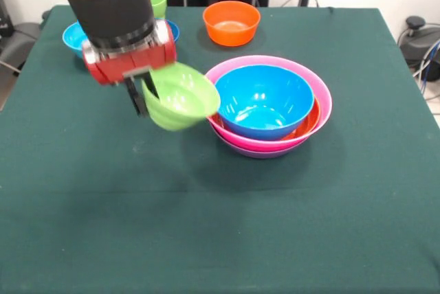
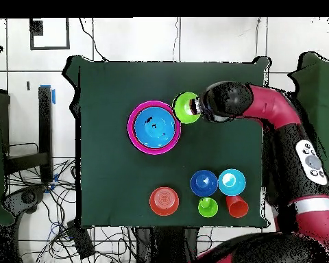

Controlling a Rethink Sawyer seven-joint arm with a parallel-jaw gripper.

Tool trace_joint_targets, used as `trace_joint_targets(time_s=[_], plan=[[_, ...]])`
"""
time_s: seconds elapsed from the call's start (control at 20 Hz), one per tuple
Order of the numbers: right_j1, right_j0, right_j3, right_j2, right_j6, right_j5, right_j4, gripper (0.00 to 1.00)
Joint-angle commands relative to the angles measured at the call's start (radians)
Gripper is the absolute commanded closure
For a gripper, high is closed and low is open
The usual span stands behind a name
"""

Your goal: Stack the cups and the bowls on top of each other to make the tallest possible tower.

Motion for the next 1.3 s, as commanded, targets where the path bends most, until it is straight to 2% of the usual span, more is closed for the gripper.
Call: trace_joint_targets(time_s=[0.05, 0.25, 0.4, 0.5, 0.55, 0.7, 0.75, 1.0, 1.3], plan=[[-0.121, 0.003, 0.074, -0.067, 0.062, 0.193, 0.061, 1.00], [-0.149, 0.016, 0.061, -0.078, 0.060, 0.227, 0.078, 1.00], [-0.179, 0.043, 0.061, -0.093, 0.070, 0.207, 0.061, 1.00], [-0.220, 0.066, 0.089, -0.101, 0.091, 0.180, 0.049, 1.00], [-0.263, 0.084, 0.127, -0.108, 0.113, 0.163, 0.049, 1.00], [-0.298, 0.139, 0.164, -0.142, 0.169, 0.116, 0.022, 1.00], [-0.324, 0.153, 0.206, -0.153, 0.197, 0.091, 0.028, 1.00], [-0.339, 0.210, 0.216, -0.193, 0.248, 0.089, 0.050, 1.00], [-0.330, 0.234, 0.201, -0.220, 0.250, 0.093, 0.053, 1.00]])
